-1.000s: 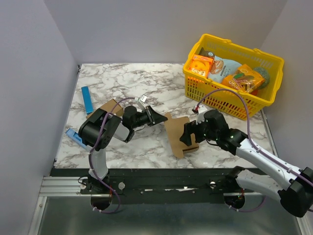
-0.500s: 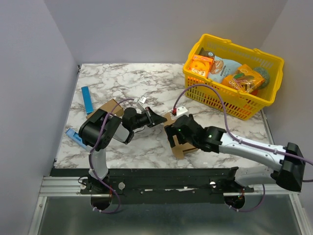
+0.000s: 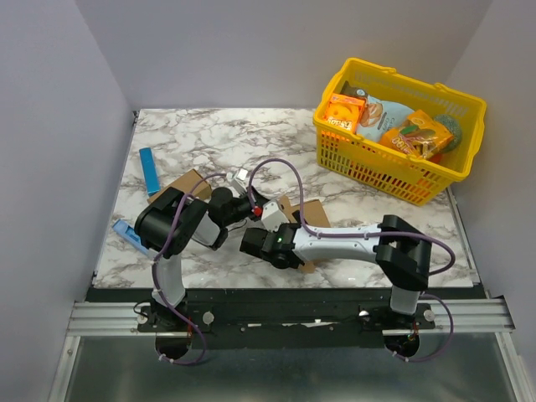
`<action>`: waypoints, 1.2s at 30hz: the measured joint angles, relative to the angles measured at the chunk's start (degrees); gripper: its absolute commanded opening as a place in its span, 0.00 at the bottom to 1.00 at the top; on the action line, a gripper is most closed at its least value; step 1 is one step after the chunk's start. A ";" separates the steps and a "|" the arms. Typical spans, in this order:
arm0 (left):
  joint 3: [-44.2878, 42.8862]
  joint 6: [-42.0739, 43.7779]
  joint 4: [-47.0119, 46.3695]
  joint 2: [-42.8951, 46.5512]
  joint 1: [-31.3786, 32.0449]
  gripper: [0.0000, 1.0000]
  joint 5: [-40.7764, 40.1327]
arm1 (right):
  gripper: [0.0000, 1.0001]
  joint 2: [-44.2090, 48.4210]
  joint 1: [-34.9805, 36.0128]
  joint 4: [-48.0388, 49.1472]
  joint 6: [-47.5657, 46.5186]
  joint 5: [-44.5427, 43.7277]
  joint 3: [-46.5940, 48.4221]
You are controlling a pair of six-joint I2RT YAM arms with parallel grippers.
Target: Fold the paper box
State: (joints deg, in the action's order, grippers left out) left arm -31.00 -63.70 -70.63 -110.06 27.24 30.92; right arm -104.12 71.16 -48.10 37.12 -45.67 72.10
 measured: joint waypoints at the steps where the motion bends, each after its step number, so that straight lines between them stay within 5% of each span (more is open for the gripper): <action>1: 0.09 -0.04 0.00 0.00 0.00 0.00 -0.13 | 1.00 -0.68 0.00 -0.70 0.35 -0.68 0.00; 8: 0.92 -0.81 -0.76 0.00 0.00 0.00 -0.74 | 0.95 -4.68 -0.07 -2.84 1.33 -4.83 0.39; 19: 1.44 -1.33 -1.36 0.00 0.00 0.00 -1.27 | 0.57 -7.56 -0.13 -2.45 0.46 -8.57 -0.48; 22: 1.55 -1.27 -1.31 0.00 0.02 0.23 -1.62 | 0.49 -7.56 0.00 -1.49 -0.46 -9.46 -1.16; 23: 1.55 -1.22 -1.27 0.00 0.09 0.41 -1.81 | 0.46 -7.54 0.00 -1.11 -1.07 -9.73 -1.42; 26: 1.84 -0.90 -1.29 0.11 0.13 0.67 -1.95 | 0.33 -6.73 -0.09 -0.09 -2.71 -10.54 -2.69; 36: 4.61 2.71 5.22 12.52 -6.08 0.87 -2.21 | 0.03 3.13 -0.39 8.70 -10.29 -6.19 -10.01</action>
State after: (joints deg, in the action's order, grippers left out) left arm -26.39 -60.99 -65.41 -97.54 21.17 28.71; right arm -100.99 70.76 -39.40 26.83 -51.86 62.08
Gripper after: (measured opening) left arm 0.813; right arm 0.116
